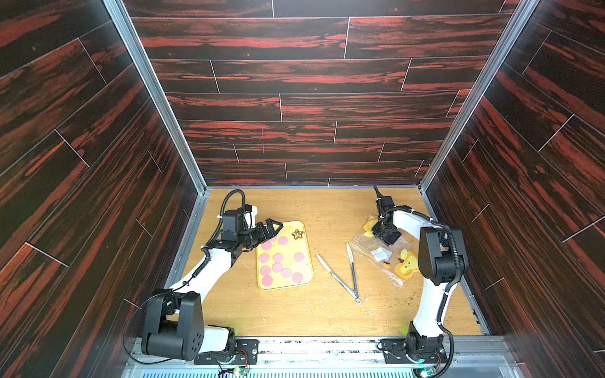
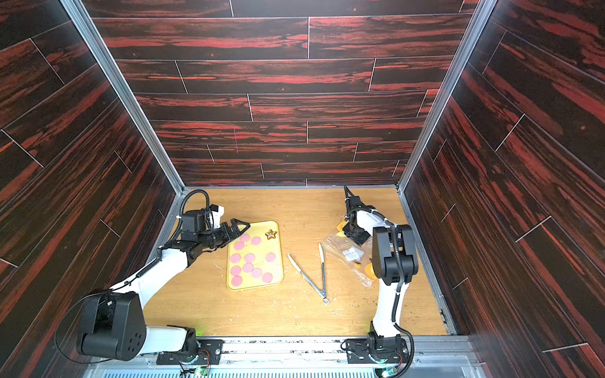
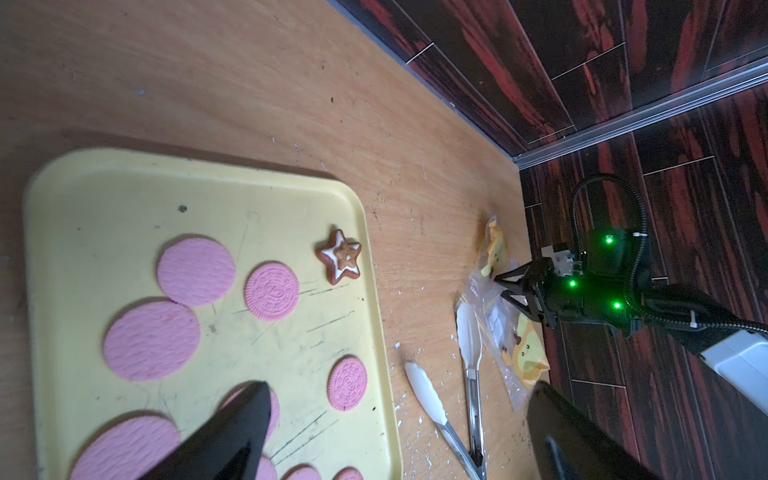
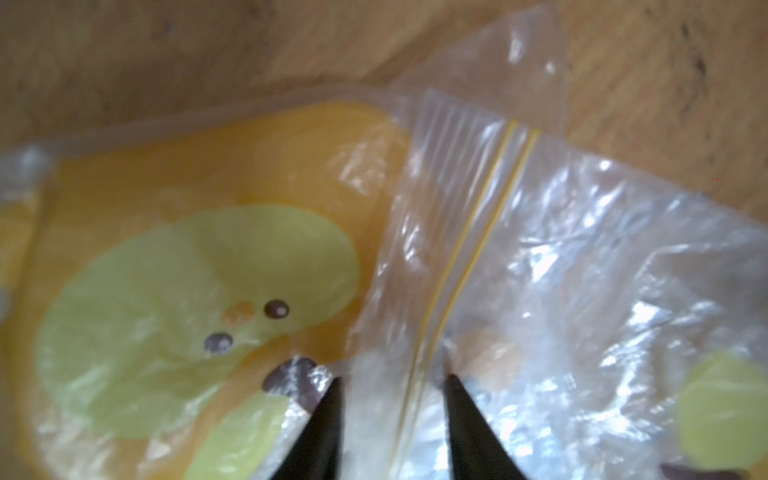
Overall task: Put the cookies into a resealable bag to prevent moisture
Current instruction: Pick up the ziploc bag from the center of the board.
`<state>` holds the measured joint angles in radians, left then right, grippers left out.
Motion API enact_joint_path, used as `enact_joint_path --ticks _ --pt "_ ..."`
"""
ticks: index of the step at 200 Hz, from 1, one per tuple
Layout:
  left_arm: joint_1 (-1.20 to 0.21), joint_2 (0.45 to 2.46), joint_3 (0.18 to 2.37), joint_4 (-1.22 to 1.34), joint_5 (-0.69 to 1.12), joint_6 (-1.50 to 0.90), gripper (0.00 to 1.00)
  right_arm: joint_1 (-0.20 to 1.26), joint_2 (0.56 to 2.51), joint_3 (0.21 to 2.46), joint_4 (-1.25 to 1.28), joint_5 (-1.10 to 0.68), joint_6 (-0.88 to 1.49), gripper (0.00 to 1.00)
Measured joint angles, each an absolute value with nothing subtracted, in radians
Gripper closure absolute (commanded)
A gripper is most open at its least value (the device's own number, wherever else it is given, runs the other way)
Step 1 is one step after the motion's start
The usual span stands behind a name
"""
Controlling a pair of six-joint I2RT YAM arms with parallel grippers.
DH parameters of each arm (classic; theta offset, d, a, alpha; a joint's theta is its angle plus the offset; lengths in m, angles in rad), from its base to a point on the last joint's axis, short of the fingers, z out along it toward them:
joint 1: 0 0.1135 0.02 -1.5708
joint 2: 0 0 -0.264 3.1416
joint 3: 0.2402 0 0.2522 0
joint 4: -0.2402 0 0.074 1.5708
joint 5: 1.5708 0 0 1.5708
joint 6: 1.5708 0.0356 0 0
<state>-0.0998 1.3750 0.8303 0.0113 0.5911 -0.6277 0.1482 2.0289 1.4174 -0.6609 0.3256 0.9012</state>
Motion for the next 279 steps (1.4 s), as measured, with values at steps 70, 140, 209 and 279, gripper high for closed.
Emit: enact_joint_path --ticks 70,140,209,279 --pt "-0.1 1.375 0.836 -0.019 0.591 -0.625 0.01 0.146 1.922 1.272 -0.567 0.305 0.846 1.0" --pt "-0.102 1.308 0.927 -0.216 0.568 -0.601 0.01 0.329 1.651 1.297 -0.46 0.211 0.59 1.0" --pt "-0.212 1.114 1.057 -0.39 0.43 -0.587 0.13 0.669 1.636 1.515 -0.329 0.103 0.425 1.0" --pt "-0.485 1.202 1.115 -0.385 0.29 -0.592 0.31 0.73 1.641 1.509 -0.262 0.002 0.434 1.0"
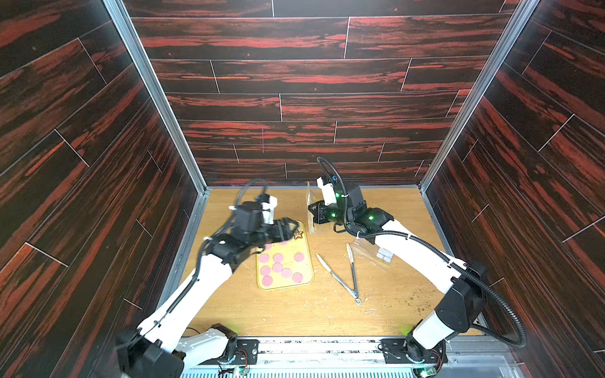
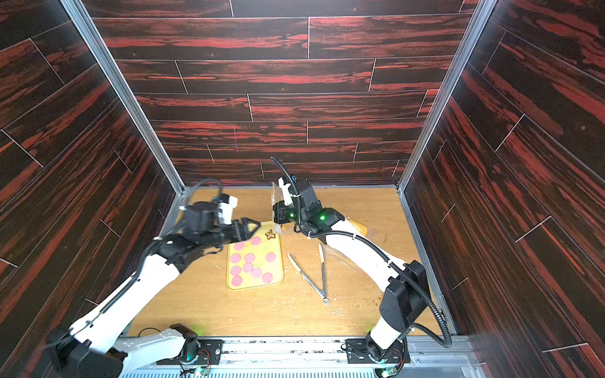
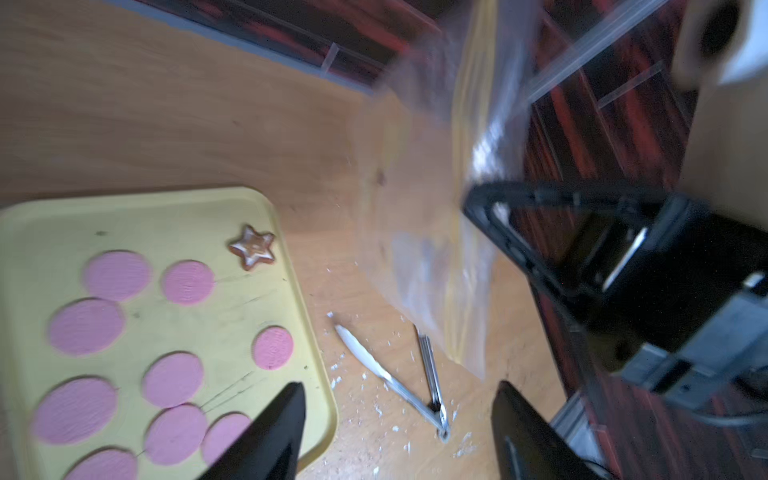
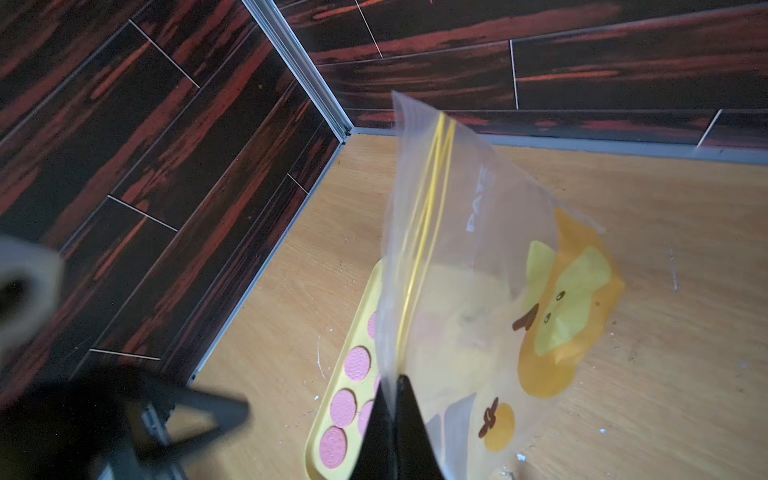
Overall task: Put the cookies into a resealable bag to prevent moisture
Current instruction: Open the ziploc bag.
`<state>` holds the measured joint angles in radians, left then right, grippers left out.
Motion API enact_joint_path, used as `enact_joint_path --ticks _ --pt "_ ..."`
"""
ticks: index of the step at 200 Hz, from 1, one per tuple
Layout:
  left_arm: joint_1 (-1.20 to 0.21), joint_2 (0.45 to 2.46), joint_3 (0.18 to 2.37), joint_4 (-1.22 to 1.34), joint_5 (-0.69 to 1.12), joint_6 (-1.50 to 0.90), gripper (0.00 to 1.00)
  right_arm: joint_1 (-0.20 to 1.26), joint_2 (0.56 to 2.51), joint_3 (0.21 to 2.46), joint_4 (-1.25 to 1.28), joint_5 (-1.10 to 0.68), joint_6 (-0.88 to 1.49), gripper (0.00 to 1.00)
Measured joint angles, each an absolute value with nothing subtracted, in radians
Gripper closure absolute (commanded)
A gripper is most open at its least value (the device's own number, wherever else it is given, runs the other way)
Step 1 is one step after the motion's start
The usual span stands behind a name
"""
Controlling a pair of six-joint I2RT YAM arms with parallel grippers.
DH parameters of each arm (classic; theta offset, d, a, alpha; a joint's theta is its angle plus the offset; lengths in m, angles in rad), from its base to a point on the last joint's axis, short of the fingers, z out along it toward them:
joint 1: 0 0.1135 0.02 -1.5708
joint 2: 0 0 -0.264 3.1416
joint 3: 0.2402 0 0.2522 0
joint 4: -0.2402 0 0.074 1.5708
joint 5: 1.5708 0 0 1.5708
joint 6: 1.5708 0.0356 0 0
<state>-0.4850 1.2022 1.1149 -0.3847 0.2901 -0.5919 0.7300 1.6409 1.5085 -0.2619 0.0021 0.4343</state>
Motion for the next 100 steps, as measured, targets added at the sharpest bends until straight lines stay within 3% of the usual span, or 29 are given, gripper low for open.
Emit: enact_joint_path --ticks 26,55,100 --pt "-0.544 1.272 1.134 -0.363 0.278 -0.598 0.48 0.73 1.641 1.486 -0.25 -0.015 0.447 1.0" --pt "-0.551 1.335 1.166 -0.327 0.275 -0.598 0.52 0.731 1.641 1.455 -0.241 -0.027 0.457 1.0" --pt "-0.551 1.369 1.19 -0.297 0.247 -0.596 0.71 0.731 1.638 1.416 -0.222 -0.049 0.472 1.0"
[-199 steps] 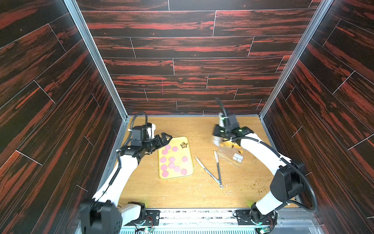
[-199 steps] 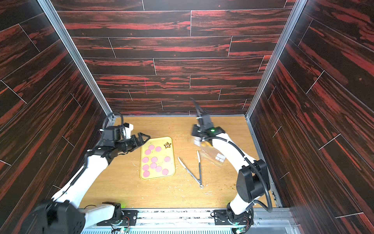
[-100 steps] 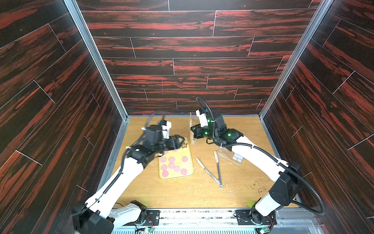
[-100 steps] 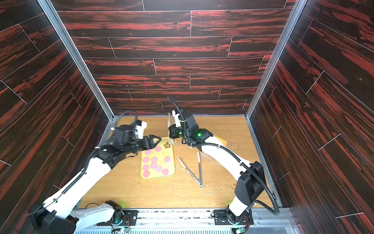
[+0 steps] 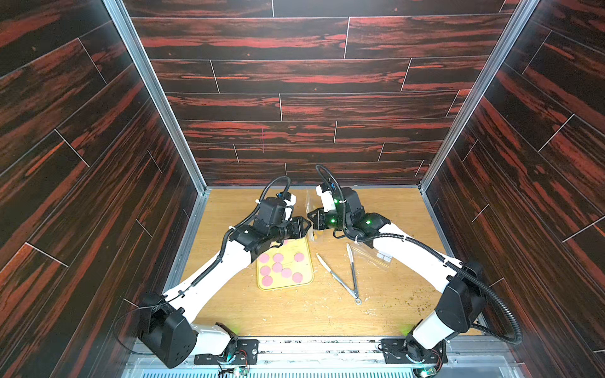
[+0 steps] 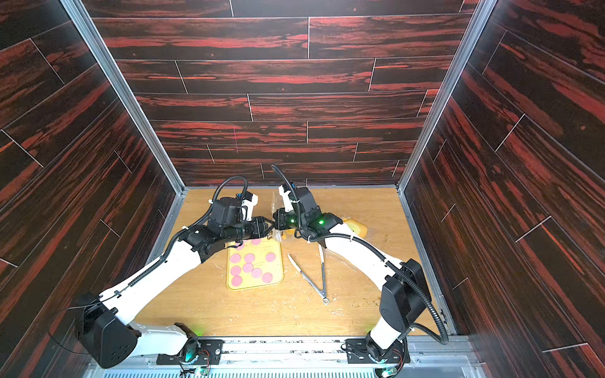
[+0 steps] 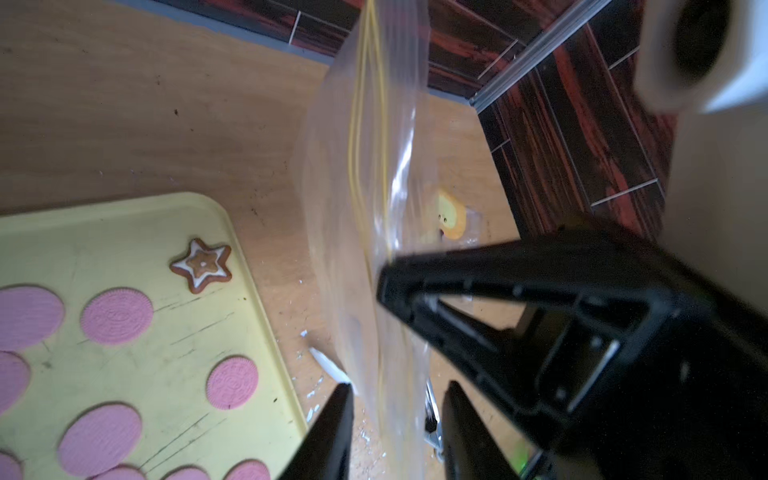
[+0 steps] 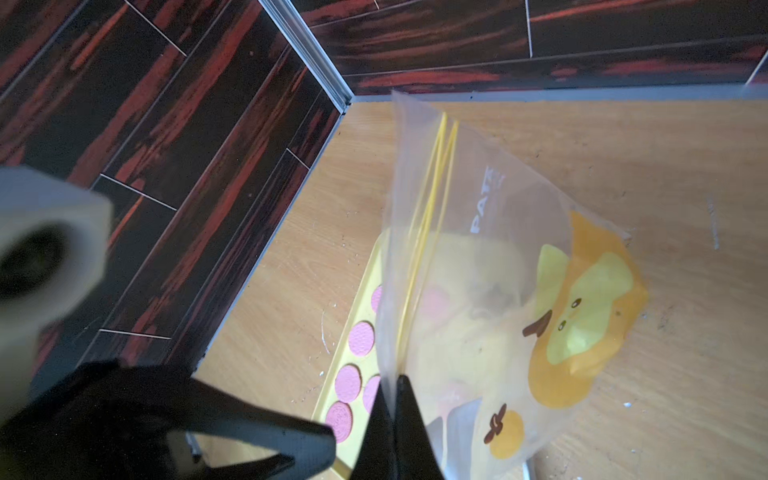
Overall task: Put the cookies into a resealable bag to prevent moisture
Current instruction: Open the ziploc bag.
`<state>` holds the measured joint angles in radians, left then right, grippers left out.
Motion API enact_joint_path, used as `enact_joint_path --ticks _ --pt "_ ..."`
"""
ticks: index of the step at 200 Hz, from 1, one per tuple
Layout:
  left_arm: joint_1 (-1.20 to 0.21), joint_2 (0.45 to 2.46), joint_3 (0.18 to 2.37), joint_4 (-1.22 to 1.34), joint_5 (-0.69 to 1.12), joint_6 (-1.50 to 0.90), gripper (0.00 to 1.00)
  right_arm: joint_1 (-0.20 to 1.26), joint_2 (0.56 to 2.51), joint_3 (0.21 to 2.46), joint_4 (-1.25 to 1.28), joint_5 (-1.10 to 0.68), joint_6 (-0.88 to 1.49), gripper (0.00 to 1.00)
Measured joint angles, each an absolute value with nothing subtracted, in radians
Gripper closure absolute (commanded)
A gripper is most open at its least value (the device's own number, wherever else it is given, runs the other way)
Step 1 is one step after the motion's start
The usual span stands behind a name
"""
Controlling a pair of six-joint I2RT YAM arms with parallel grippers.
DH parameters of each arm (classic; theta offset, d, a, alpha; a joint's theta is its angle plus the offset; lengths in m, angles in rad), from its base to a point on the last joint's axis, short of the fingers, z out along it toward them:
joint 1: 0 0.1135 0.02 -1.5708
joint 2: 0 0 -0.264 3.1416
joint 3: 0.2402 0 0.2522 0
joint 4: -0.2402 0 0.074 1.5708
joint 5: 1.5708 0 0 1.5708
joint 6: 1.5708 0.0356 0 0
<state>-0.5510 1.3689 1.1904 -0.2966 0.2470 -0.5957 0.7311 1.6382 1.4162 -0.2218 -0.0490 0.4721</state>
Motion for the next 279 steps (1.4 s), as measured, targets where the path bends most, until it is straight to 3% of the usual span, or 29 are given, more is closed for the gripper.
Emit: enact_joint_path --ticks 118,164,213,246,279 --pt "-0.551 1.422 1.192 -0.29 0.272 -0.572 0.74 0.731 1.616 1.382 -0.199 -0.072 0.526 1.0" --pt "-0.551 1.446 1.192 -0.274 0.282 -0.569 1.0 0.731 1.615 1.367 -0.186 -0.08 0.544 1.0" --pt "-0.555 1.447 1.185 -0.257 0.279 -0.576 1.0 0.724 1.593 1.34 -0.175 -0.071 0.548 1.0" --pt "-0.554 1.445 1.184 -0.261 0.264 -0.572 1.0 0.724 1.584 1.338 -0.194 -0.051 0.517 0.83" --pt "-0.543 1.444 1.184 -0.271 0.245 -0.565 1.0 0.722 1.584 1.314 -0.226 -0.036 0.488 0.79"
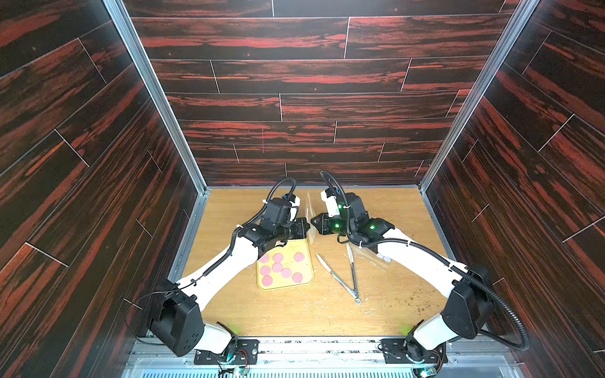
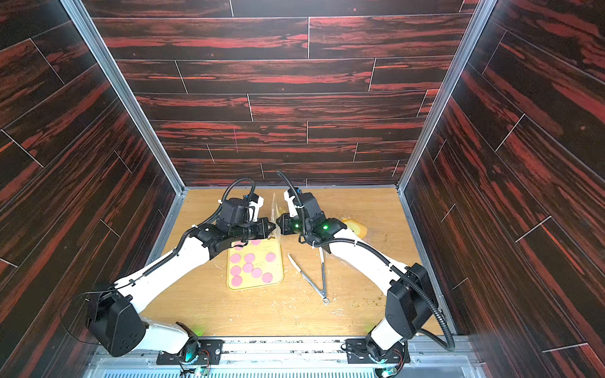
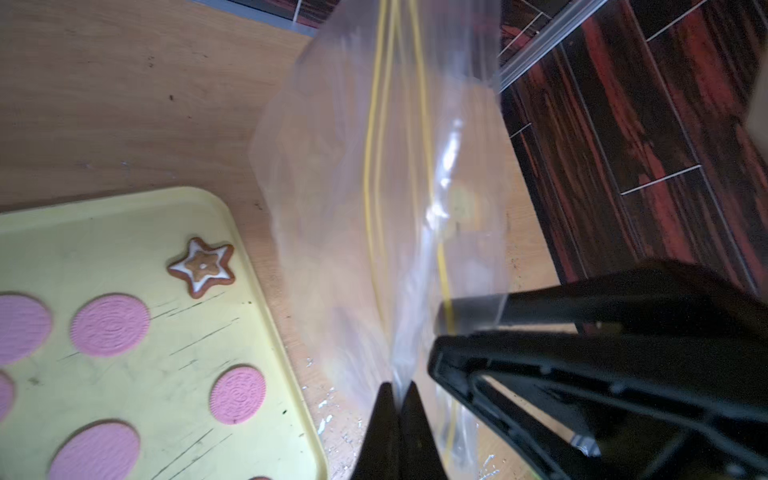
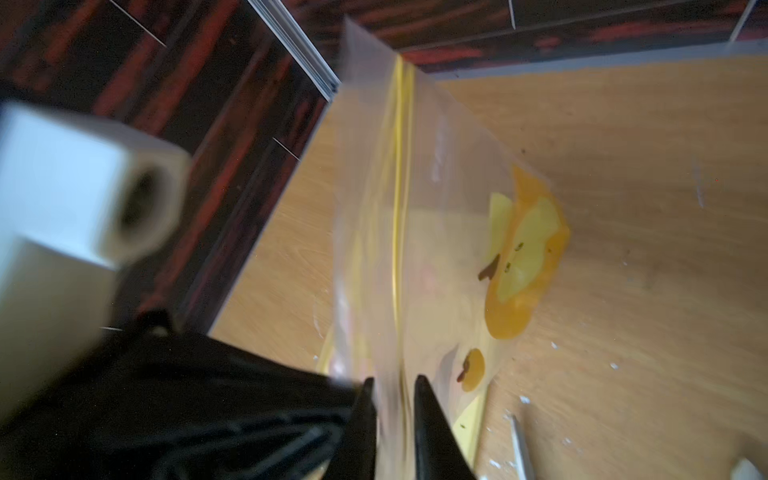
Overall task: Put the cookies into a resealable bag to prevent moisture
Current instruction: Open the ziploc bag.
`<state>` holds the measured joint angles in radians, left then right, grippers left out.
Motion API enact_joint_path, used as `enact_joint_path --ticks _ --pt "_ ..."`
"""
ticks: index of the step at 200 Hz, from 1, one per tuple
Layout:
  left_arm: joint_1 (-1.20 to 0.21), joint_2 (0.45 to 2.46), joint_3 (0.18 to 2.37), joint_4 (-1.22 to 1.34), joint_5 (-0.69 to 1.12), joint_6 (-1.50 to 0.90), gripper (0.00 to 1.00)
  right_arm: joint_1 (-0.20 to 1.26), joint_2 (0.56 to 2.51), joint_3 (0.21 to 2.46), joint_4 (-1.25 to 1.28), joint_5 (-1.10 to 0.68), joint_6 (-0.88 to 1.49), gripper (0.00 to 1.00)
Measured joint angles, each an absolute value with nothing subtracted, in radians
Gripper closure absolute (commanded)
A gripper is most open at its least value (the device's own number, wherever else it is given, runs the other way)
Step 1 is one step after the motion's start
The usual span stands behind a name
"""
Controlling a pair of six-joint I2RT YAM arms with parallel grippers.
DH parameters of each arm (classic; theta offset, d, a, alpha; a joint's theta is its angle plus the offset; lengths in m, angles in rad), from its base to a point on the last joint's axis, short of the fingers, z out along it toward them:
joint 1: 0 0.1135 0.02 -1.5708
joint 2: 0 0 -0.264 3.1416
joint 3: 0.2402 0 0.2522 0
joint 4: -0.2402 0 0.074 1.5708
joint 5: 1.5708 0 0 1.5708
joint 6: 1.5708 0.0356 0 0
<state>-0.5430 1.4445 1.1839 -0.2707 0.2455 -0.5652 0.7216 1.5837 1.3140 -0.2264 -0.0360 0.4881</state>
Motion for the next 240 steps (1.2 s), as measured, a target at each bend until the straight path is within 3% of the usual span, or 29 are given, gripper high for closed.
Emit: enact_joint_path --ticks 62,99,154,192,240 --pt "-0.536 1.444 1.184 -0.276 0.259 -0.565 1.0 0.722 1.584 1.289 -0.246 -0.057 0.477 0.79" --pt "-0.536 1.44 1.184 -0.28 0.269 -0.565 1.0 0.7 1.585 1.291 -0.25 -0.033 0.482 1.0" --pt "-0.514 1.375 1.19 -0.369 0.218 -0.549 1.0 0.683 1.584 1.291 -0.272 0.019 0.474 1.0" --pt "-0.502 1.367 1.199 -0.454 0.119 -0.515 1.0 0.699 1.583 1.291 -0.252 -0.059 0.474 1.0" --pt "-0.48 1.404 1.272 -0.516 0.062 -0.487 0.8 0.727 1.583 1.297 -0.237 -0.102 0.497 1.0"
